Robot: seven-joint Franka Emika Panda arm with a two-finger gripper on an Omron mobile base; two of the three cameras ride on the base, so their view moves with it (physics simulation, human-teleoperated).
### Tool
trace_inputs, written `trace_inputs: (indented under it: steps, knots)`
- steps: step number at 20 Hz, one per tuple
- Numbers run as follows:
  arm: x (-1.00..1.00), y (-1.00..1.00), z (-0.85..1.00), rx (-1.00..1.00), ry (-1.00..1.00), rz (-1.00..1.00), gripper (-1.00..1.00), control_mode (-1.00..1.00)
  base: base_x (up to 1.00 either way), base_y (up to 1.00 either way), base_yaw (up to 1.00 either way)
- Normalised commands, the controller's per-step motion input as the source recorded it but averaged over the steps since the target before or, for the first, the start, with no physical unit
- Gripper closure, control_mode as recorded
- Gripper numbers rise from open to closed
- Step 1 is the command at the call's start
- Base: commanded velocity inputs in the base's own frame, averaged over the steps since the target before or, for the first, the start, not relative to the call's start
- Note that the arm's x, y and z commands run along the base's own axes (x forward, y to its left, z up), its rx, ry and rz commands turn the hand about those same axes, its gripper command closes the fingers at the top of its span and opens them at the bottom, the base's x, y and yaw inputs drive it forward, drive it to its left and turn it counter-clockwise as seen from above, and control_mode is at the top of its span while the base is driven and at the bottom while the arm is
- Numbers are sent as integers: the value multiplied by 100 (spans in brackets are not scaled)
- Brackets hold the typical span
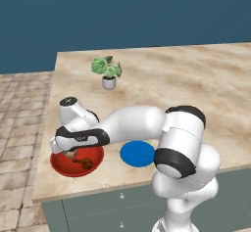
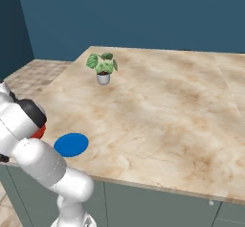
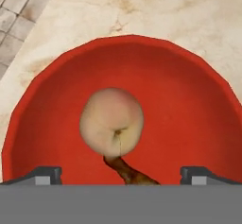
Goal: Remove the peach from the bowl and place it on the small plate. Then place the bowl with only the chicken drumstick in the microwave, close the door, and press the start button to microwave the chicken drumstick.
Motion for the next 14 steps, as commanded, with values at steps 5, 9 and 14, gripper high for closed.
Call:
trace_inputs:
  steps: [5,9,14]
  knots:
    - [26,1,-35,2,6,1,-100,-100,0,0,0]
    - [8,15,-45,1,4,1,-100,-100,0,0,0]
    - [0,15,-15,0,0,0,-100,-100,0,0,0]
